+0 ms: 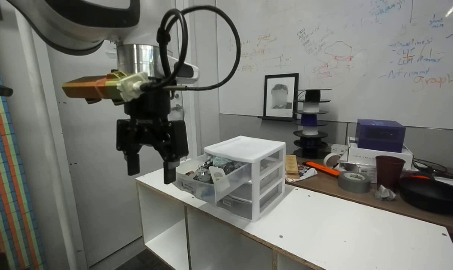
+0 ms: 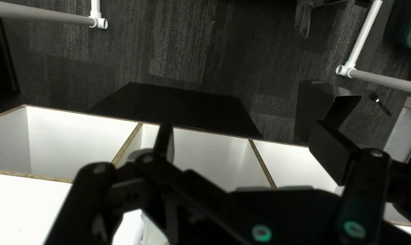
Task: Put the gray object in the drawer then close the drawer
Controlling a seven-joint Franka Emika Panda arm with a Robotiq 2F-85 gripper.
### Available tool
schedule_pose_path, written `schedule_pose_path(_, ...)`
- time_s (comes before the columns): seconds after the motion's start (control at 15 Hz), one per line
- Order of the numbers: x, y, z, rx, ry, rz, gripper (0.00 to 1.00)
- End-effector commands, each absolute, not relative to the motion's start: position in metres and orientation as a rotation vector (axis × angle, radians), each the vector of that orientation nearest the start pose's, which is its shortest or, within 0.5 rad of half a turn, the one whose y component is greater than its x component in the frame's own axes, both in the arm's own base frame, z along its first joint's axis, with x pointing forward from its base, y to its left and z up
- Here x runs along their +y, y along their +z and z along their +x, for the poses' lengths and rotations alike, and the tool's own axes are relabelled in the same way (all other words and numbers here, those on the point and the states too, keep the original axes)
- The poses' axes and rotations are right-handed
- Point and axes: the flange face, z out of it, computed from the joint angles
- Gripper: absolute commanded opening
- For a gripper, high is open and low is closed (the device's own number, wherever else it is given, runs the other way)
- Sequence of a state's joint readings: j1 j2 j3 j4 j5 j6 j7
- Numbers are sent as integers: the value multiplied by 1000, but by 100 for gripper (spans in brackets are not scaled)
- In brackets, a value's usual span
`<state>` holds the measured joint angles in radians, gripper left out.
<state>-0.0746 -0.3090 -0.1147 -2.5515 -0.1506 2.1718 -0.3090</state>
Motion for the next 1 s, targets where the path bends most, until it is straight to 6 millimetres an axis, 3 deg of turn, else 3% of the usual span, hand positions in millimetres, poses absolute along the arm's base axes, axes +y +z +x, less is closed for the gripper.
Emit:
schedule_pose_path(0.0,-84,349,413,-421,88,-3207,100)
schedule_pose_path(0.2,-83,334,418,-432,44,-3213,100)
schedule_pose_path(0.27,-83,329,419,-431,41,-3212,76)
schedule_pose_path(0.33,-83,325,420,-433,41,-3209,75)
schedule_pose_path(0.87,-75,316,429,-433,-70,-3201,12)
schedule_pose_path(0.93,-69,319,438,-436,-102,-3201,5)
